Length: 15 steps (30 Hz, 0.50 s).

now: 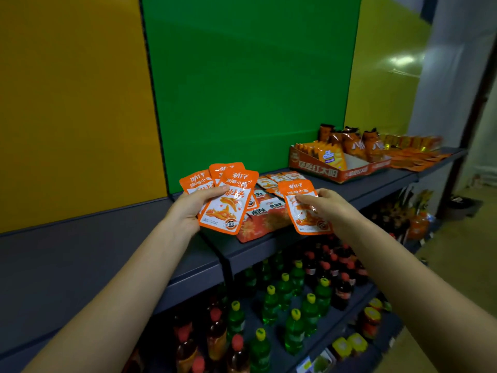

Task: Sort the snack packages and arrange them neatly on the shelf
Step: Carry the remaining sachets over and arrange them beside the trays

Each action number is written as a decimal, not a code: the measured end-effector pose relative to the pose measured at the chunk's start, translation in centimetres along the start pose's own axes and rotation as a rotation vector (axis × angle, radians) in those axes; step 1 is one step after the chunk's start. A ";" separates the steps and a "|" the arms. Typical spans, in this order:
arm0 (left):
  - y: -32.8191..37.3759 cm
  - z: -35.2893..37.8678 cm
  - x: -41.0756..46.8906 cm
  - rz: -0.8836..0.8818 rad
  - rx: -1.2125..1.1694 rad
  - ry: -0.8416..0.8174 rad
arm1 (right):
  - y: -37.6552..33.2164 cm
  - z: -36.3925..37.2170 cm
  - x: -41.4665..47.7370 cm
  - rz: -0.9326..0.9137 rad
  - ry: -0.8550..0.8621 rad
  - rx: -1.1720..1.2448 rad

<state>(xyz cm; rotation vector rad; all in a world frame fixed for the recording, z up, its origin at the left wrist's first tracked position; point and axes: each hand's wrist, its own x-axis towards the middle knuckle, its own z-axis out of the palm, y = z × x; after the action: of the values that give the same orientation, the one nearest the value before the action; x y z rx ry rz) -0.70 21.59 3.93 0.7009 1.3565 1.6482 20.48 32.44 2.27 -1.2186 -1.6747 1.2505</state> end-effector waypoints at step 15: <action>-0.2 11.1 10.7 0.077 -0.019 0.067 | 3.6 -9.4 17.8 0.063 -0.026 -0.038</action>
<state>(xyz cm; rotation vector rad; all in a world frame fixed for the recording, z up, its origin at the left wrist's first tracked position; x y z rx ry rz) 3.68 36.27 5.44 0.6999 1.3743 1.7571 24.62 52.49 1.50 -1.2918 -1.6983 1.2824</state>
